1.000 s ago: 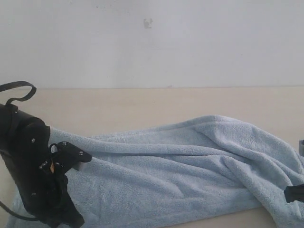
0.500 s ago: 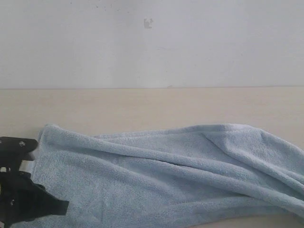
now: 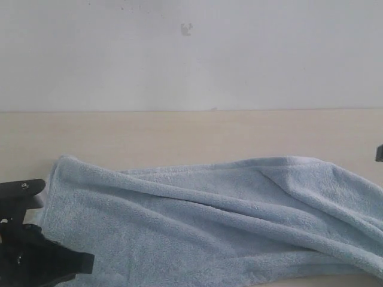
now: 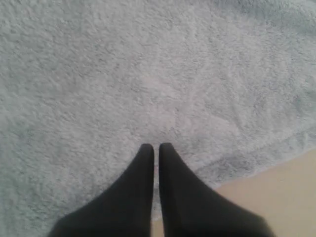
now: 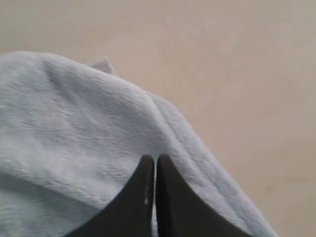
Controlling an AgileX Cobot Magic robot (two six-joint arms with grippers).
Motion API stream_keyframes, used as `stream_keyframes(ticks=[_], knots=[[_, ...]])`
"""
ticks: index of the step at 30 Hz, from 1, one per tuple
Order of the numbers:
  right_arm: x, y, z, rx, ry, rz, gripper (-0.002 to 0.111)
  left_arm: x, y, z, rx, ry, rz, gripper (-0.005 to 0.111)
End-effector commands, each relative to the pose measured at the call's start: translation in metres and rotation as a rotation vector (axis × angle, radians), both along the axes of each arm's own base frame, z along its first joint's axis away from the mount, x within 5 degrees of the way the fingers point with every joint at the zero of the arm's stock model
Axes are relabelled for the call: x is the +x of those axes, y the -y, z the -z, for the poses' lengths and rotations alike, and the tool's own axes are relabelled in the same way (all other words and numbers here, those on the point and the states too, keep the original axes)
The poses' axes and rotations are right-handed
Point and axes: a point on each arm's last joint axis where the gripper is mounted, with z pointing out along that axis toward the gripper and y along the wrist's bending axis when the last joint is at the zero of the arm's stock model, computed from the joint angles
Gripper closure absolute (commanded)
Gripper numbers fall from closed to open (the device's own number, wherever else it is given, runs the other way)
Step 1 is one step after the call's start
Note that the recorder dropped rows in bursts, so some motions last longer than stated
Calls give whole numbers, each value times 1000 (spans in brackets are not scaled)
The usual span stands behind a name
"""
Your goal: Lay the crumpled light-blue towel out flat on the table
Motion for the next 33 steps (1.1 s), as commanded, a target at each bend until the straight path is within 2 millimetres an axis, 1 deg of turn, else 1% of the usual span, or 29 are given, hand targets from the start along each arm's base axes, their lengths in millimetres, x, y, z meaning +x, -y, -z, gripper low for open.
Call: stream_keyframes(ticks=[1, 2, 3, 5, 6, 7, 8, 9, 10, 12, 15, 18, 22, 28, 30, 33], knots=[[-7, -43, -21, 45, 89, -259, 107, 11, 12, -9, 3, 22, 101, 103], [-9, -54, -22, 33, 91, -336, 107, 16, 16, -16, 36, 41, 201, 103], [-11, -67, -22, 12, 84, -435, 107, 19, 20, -21, 39, 30, 247, 103], [-17, -91, -21, -43, 63, -619, 107, 24, 29, -33, 36, -41, 361, 103], [-19, -99, -17, -73, 37, -691, 107, 25, 33, -38, 50, -87, 441, 103], [-20, -104, -13, -80, -1, -720, 107, 26, 35, -40, 86, -138, 538, 103], [-19, -105, -10, -80, -40, -722, 107, 29, 33, -41, 151, -193, 618, 103], [-17, -103, -2, -80, -119, -713, 107, 33, 29, -40, 229, -248, 652, 103], [-14, -101, 2, -77, -168, -698, 107, 37, 26, -37, 284, -287, 617, 103], [-10, -92, 16, -77, -271, -661, 107, 48, 14, -31, 424, -312, 476, 103], [-5, -78, 29, -76, -353, -612, 107, 51, 0, -21, 575, -340, 387, 103], [-2, -73, 31, -61, -347, -571, 107, 43, -4, -12, 581, -362, 382, 103], [1, -74, 30, -67, -310, -576, 107, 35, -5, -2, 565, -367, 425, 103], [3, -75, 29, -55, -284, -557, 107, 40, -1, -1, 532, -283, 449, 103], [3, -75, 30, -47, -286, -549, 107, 40, 3, 0, 488, -276, 429, 103], [3, -75, 30, -39, -285, -535, 107, 40, 7, 0, 455, -262, 500, 103]])
